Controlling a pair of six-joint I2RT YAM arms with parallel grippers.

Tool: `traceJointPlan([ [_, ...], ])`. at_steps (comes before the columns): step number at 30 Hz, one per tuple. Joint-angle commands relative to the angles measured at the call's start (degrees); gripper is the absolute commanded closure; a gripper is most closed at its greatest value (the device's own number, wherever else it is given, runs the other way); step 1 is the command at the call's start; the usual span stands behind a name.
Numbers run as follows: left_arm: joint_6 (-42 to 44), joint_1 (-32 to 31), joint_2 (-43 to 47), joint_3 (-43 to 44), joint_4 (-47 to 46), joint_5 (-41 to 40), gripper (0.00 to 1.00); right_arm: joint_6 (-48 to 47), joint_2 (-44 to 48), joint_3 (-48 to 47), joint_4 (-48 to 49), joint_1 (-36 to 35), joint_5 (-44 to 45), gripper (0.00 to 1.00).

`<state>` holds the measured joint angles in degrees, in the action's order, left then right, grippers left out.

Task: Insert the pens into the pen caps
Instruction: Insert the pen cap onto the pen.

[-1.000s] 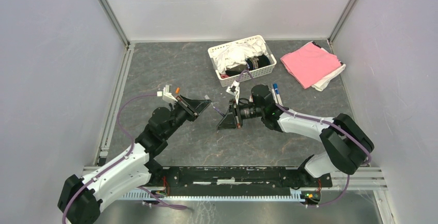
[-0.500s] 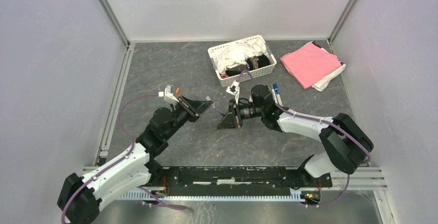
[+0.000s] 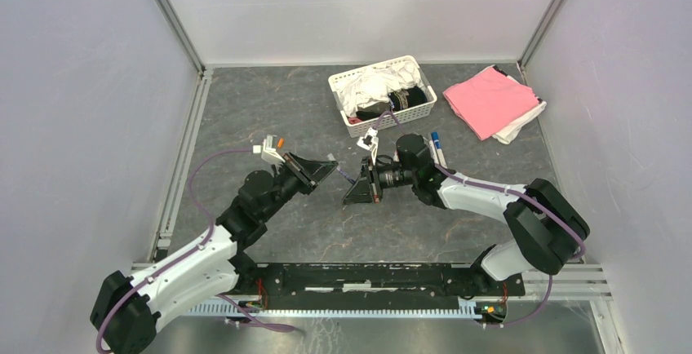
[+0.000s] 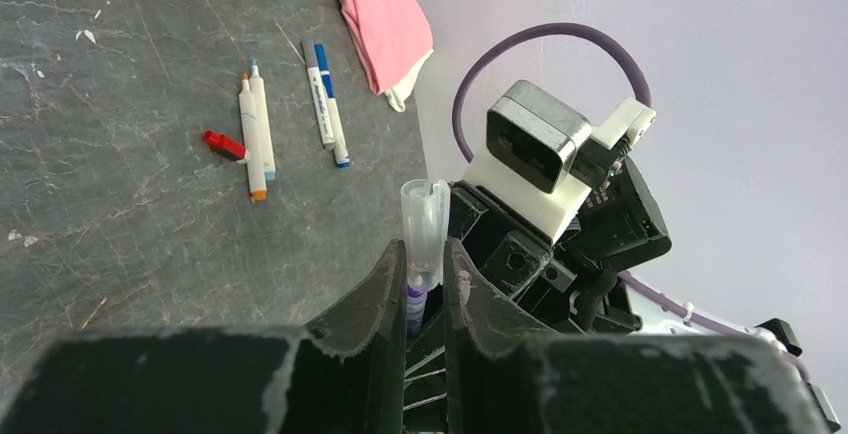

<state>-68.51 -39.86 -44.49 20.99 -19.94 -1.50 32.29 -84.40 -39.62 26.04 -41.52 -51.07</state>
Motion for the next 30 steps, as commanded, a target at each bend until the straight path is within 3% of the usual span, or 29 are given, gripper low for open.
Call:
traceJointPlan([
  [1,2.97,-0.52,-0.3,1.53,-2.55,-1.02,0.98,0.42,-0.31,-1.43,2.43,0.32,0.61,1.0],
  [21,5.85,-7.85,-4.13,3.77,-4.34,-6.38,0.98,3.86,-0.17,1.8,9.11,0.93,3.18,1.0],
  [30,11.93,-12.28,-7.8,8.59,1.09,-10.58,0.98,7.19,-0.47,3.29,13.44,1.05,2.41,1.0],
])
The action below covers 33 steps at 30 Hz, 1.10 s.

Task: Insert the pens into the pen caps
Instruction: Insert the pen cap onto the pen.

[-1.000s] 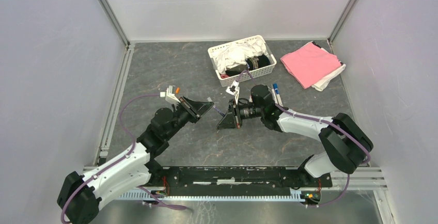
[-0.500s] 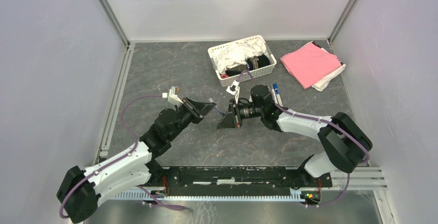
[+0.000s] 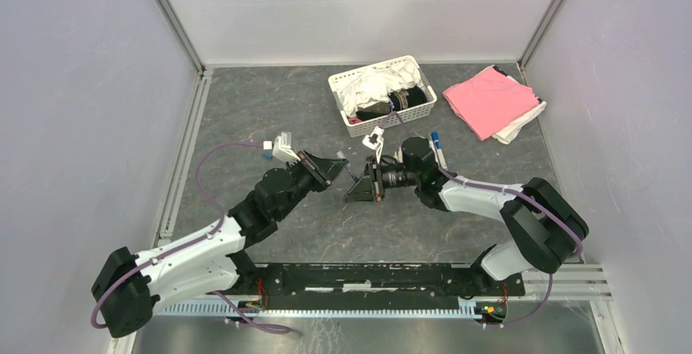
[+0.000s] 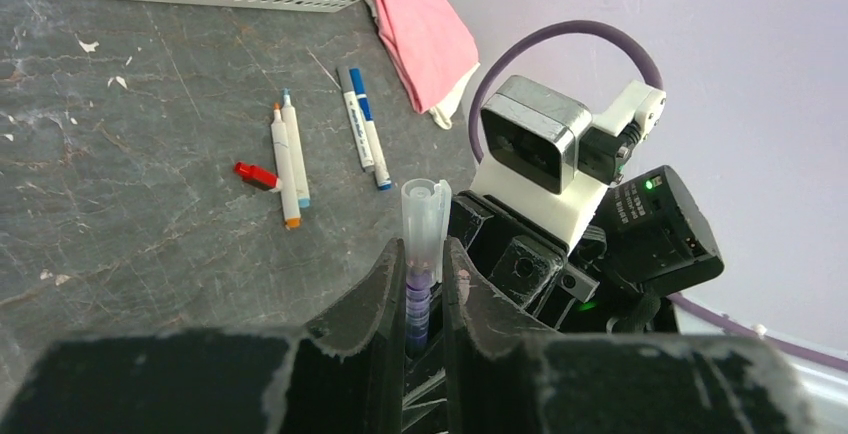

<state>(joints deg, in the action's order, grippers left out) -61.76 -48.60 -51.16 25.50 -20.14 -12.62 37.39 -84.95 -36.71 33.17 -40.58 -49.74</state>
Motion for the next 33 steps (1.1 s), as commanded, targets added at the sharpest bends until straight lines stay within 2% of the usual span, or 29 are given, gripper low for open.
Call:
traceJointPlan([
  [1,5.62,-4.19,-1.33,4.46,1.96,-0.1,0.98,1.98,0.21,0.48,6.47,0.16,1.05,1.0],
  [9,9.54,-5.43,-0.41,6.71,8.75,-3.77,0.98,-2.22,2.23,1.09,7.72,0.51,1.56,1.0],
  [18,10.57,-5.54,0.29,7.42,9.55,-3.9,0.97,-8.29,2.7,0.43,6.34,0.18,0.88,1.0],
  [26,10.7,-5.8,-0.33,8.18,8.91,-2.06,0.96,-9.88,2.26,0.05,5.72,0.14,1.18,1.0],
  [29,10.69,-5.97,0.19,7.55,8.66,-2.21,0.91,-10.01,2.3,0.14,5.91,0.05,1.24,1.0],
  [33,10.76,-6.12,1.23,6.89,8.28,-2.87,0.75,-9.89,2.44,0.41,6.25,0.09,1.22,1.0],
])
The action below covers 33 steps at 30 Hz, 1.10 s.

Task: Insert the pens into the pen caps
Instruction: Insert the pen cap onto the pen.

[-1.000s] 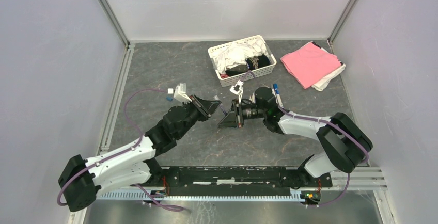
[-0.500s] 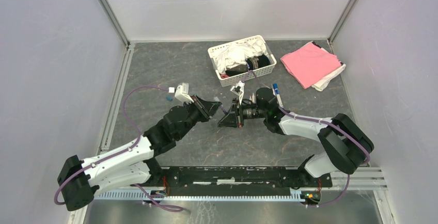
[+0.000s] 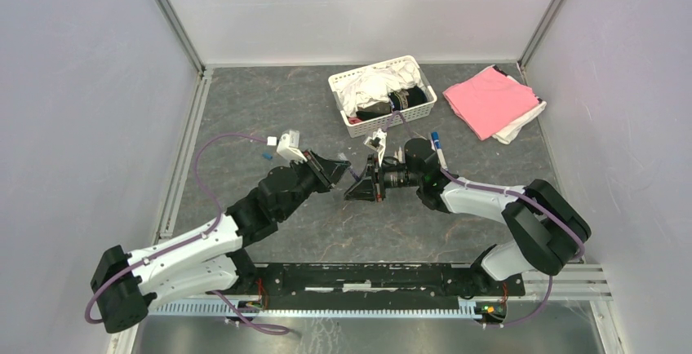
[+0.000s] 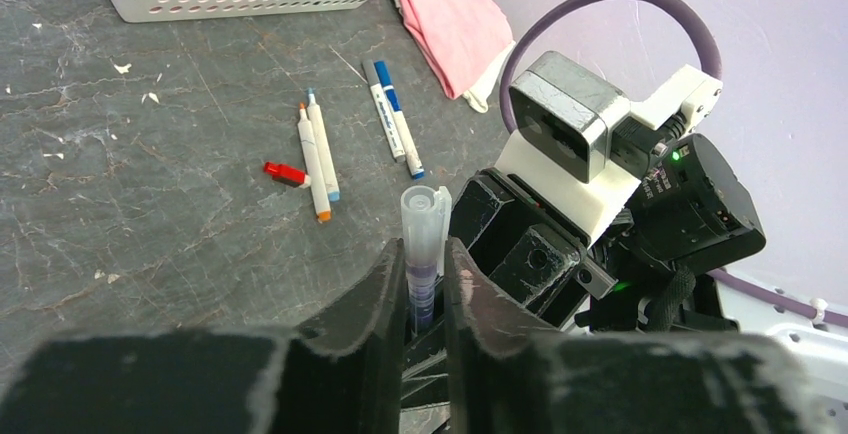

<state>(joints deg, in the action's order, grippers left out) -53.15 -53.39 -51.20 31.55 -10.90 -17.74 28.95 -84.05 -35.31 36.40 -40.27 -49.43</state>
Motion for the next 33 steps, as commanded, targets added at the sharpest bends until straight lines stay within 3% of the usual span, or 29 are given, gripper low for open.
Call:
traceJointPlan([
  [1,2.21,-1.37,1.52,0.88,-0.91,1.88,0.72,-1.49,1.52,-0.92,2.98,-0.18,0.91,1.0],
  [14,2.85,-1.37,4.69,0.55,2.15,-0.48,0.55,-0.9,2.03,-0.33,4.77,-0.16,0.05,1.0],
  [20,5.67,-1.33,9.49,0.08,6.04,-0.97,0.42,0.58,2.79,0.23,7.39,0.34,-1.51,1.0],
  [22,7.14,-1.36,11.7,0.08,7.68,-0.94,0.29,1.6,3.11,0.63,9.17,0.68,-2.43,1.0],
  [25,10.34,-1.28,15.37,-0.2,8.44,0.04,0.15,2.67,3.62,1.22,11.98,1.33,-4.43,1.0],
  [32,18.18,0.17,14.38,2.81,1.37,9.35,0.12,6.69,4.92,2.92,20.11,2.87,-9.32,1.0],
  [33,18.85,0.72,13.29,3.42,-0.38,11.24,0.08,7.37,5.17,3.09,20.94,3.06,-9.96,1.0],
])
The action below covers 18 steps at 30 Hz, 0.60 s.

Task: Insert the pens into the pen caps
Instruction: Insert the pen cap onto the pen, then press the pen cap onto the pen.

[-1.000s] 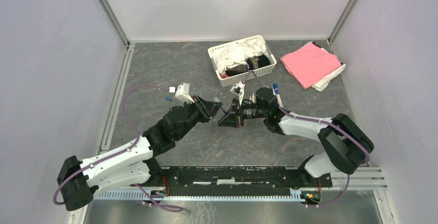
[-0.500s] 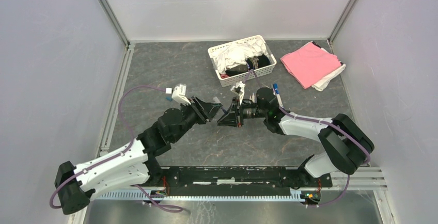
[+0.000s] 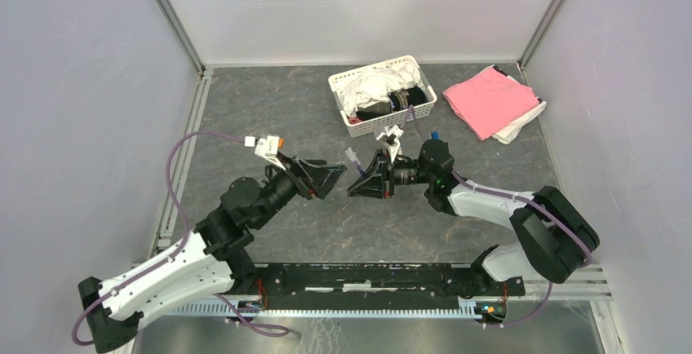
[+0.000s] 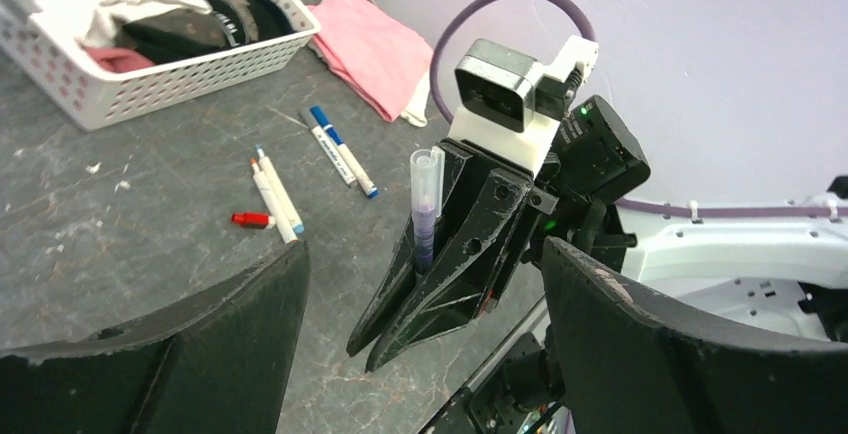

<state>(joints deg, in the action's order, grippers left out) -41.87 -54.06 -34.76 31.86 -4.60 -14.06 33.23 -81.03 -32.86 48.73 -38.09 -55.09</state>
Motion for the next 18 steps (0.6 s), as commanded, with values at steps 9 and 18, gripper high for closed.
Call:
traceJointPlan([
  [9,5.99,8.44,-13.49,4.84,-20.66,20.71,0.01,5.87,3.86,1.12,12.34,1.24,-7.33,1.0],
  [18,4.28,8.62,-17.89,5.33,-26.81,23.85,0.32,6.86,3.73,1.22,13.32,1.29,-7.71,1.0],
])
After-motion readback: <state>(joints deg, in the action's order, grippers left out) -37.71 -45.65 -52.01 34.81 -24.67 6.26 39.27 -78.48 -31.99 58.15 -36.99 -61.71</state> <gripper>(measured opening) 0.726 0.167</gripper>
